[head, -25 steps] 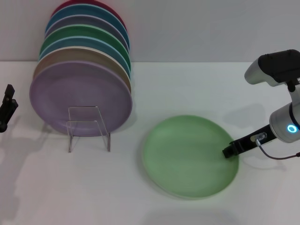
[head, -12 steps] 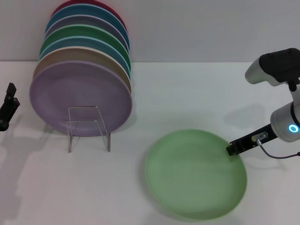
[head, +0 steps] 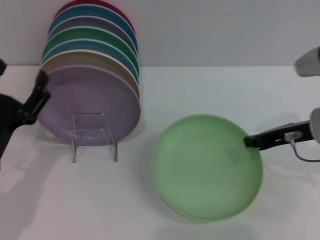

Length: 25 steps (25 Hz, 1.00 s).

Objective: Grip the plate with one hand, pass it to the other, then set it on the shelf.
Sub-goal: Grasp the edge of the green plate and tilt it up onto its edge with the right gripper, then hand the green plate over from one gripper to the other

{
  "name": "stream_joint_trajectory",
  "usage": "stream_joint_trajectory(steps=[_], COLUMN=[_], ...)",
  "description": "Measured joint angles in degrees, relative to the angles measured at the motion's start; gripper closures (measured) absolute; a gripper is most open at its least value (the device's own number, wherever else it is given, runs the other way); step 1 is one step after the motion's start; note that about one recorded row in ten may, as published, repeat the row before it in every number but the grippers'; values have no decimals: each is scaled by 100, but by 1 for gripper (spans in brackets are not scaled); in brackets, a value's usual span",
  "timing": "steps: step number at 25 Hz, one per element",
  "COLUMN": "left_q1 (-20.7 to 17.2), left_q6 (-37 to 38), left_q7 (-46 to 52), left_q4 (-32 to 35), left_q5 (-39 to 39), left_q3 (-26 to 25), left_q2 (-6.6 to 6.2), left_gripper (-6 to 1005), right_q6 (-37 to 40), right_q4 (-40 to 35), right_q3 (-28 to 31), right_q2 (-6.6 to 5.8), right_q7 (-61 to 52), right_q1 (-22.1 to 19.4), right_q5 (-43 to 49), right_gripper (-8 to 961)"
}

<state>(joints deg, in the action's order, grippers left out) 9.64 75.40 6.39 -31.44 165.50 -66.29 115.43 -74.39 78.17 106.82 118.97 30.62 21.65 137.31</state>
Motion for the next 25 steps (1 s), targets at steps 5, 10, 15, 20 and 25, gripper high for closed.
stream_joint_trajectory(steps=[5, 10, 15, 20, 25], left_q1=[-869, -898, -192, 319, 390], left_q6=[-3054, -6617, -9558, -11138, -12581], left_q7=[49, 203, -237, -2443, -4622], left_q4=[-3657, -6819, -8181, -8292, -8002], left_q5=[16, 2, -240, -2216, -3538], left_q3=[572, 644, 428, -492, -1871], left_q2=[-982, -1760, -1619, -888, 267], left_gripper=[145, 144, 144, 145, 145], right_q6=[418, 1032, 1614, 1860, 1854], right_q4=[344, 474, 400, -24, -319], right_q3=[126, 179, 173, 186, 240], right_q2=[0, 22, 47, 42, 30], right_q7=[713, 1888, 3546, 5078, 5740], right_q1=[-639, -1211, -1604, -1734, -1644], right_q5=[-744, -1729, -2924, -4063, -4395], right_gripper=[924, 916, 908, 900, 891])
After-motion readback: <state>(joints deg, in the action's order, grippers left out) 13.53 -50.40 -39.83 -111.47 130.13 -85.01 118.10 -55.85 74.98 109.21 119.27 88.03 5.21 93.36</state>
